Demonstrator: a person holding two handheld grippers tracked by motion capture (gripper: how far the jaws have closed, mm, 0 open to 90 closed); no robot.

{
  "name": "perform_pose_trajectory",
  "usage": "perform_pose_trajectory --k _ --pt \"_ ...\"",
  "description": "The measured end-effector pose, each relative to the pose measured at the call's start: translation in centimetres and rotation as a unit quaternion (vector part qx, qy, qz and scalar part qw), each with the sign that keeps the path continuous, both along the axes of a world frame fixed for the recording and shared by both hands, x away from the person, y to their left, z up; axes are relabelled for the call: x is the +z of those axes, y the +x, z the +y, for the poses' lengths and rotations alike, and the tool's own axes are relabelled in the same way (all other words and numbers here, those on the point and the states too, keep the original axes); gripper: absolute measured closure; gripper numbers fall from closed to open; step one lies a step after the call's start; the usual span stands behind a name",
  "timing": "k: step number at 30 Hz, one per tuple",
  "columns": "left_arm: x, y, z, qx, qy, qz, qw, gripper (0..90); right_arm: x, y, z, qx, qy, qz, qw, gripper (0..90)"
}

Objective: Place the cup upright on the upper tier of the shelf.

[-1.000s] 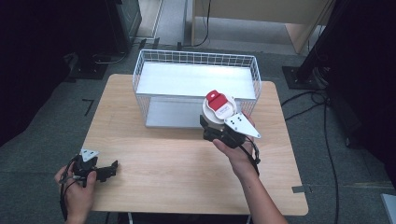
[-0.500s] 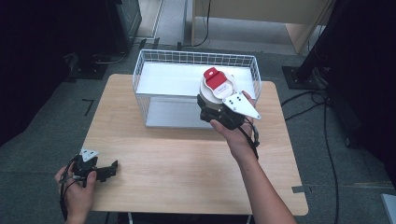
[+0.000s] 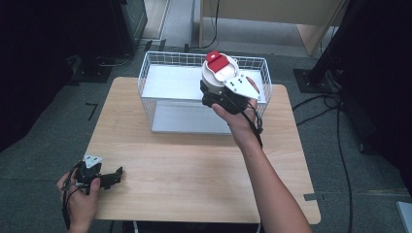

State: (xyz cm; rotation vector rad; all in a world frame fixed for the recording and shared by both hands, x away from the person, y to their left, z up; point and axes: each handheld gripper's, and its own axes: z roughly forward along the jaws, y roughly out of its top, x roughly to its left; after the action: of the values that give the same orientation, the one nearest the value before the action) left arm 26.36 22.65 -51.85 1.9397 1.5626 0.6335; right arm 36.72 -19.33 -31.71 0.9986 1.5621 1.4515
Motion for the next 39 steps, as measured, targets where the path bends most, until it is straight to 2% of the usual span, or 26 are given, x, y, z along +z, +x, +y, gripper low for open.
perform_pose_trajectory --k 8,14,17,22,32,36,39 --pt "0.0 0.0 0.0 -0.001 0.001 0.001 1.0000 0.0 0.2 2.9 0.7 -0.015 -0.004 0.015 0.9998 11.8" --pt "0.0 0.0 0.0 0.001 -0.002 0.000 1.0000 0.0 0.4 4.5 0.9 -0.022 -0.004 0.018 0.9996 11.9" --pt "0.0 0.0 0.0 0.000 -0.001 0.001 1.0000 0.0 0.3 5.5 0.9 -0.031 -0.004 0.028 0.9991 11.8" --pt "0.0 0.0 0.0 0.001 -0.001 0.000 1.0000 0.0 0.3 7.0 0.7 -0.043 0.010 0.044 0.9981 11.9" --pt "0.0 0.0 0.0 0.001 -0.001 0.000 1.0000 0.0 -0.1 7.7 0.6 -0.052 0.017 0.057 0.9969 11.8" --pt "0.0 0.0 0.0 0.001 -0.001 0.000 1.0000 0.0 -0.1 8.4 0.3 -0.057 0.033 0.074 0.9951 12.0" --pt "0.0 0.0 0.0 0.001 -0.001 0.000 1.0000 0.0 -0.1 8.6 0.5 -0.056 0.027 0.075 0.9952 12.0"
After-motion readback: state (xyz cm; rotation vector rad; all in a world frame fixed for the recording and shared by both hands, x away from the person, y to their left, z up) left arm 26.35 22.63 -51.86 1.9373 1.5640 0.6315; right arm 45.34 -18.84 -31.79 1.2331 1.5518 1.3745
